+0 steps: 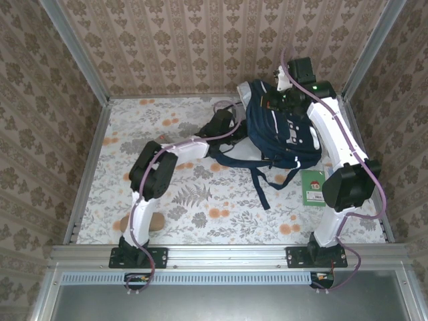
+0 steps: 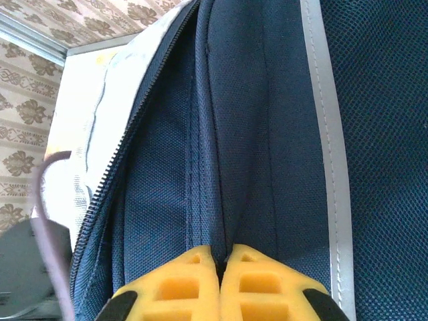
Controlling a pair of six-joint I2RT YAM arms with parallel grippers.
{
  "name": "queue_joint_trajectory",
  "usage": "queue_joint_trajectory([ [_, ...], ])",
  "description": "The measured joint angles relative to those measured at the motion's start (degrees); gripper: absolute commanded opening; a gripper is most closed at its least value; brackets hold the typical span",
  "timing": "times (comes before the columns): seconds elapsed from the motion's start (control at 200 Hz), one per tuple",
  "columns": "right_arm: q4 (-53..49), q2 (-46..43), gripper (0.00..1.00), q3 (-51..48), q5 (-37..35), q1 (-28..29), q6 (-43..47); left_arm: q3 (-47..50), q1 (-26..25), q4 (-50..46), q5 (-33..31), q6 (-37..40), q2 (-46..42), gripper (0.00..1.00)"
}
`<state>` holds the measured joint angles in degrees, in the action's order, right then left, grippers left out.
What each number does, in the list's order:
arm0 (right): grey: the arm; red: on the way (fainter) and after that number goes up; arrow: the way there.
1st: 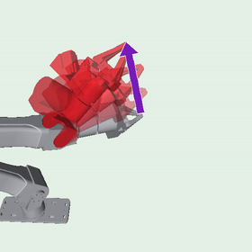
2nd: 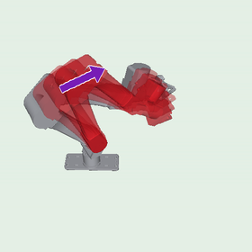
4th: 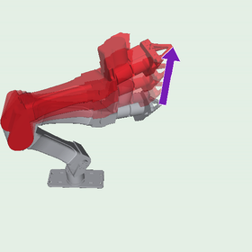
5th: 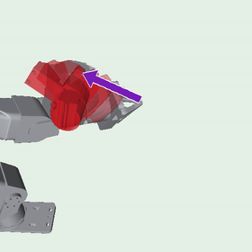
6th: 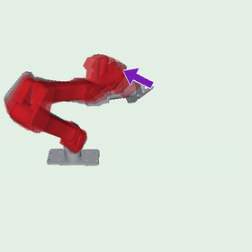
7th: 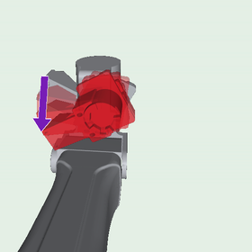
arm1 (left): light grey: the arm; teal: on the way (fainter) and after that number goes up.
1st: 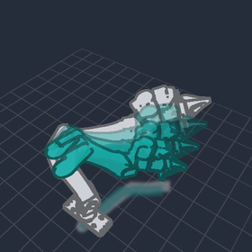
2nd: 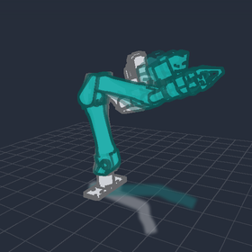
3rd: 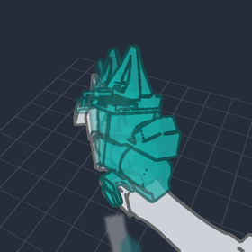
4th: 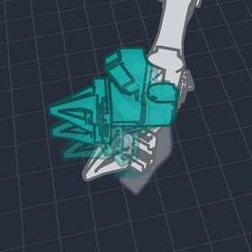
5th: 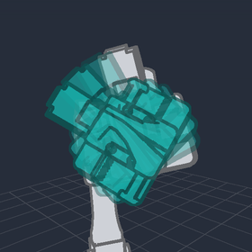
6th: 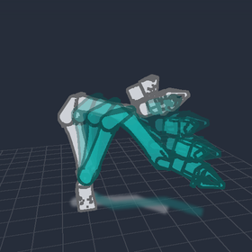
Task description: Pack the student bag
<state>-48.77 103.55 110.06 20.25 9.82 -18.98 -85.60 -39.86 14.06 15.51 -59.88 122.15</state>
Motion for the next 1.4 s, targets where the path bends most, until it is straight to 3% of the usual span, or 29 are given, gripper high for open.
queue_joint_trajectory([
  [0.175, 3.0, -1.1, 0.38, -2.8, -0.5, 0.3, 0.8, 6.7, 2.9, -3.9, -1.7, 2.8, -9.4, 0.69],
  [0.45, 6.5, -10.0, 0.47, -13.7, -6.4, 0.3, 0.3, 14.0, 4.6, -11.6, -3.2, 7.7, -17.3, 0.68],
  [0.605, 7.5, -19.3, 0.53, -26.9, -12.8, 0.2, -1.7, 15.8, 5.2, -16.5, -3.8, 11.9, -22.9, 0.69],
  [0.745, 8.0, -29.0, 0.60, -41.9, -17.9, -1.0, -4.4, 16.5, 5.6, -19.6, -4.3, 15.5, -29.1, 0.76],
  [0.945, 9.8, -37.6, 0.63, -59.1, -20.9, -7.4, -9.0, 19.6, 5.9, -22.6, -5.0, 18.3, -35.9, 0.77],
  [1.19, 14.6, -35.4, 0.63, -69.2, -20.2, -15.9, -12.4, 24.2, 5.8, -26.6, -5.4, 18.4, -39.2, 0.77],
  [1.4, 19.5, -27.2, 0.60, -69.3, -19.3, -17.7, -13.0, 24.7, 5.9, -29.3, -7.0, 18.5, -43.2, 0.77],
])
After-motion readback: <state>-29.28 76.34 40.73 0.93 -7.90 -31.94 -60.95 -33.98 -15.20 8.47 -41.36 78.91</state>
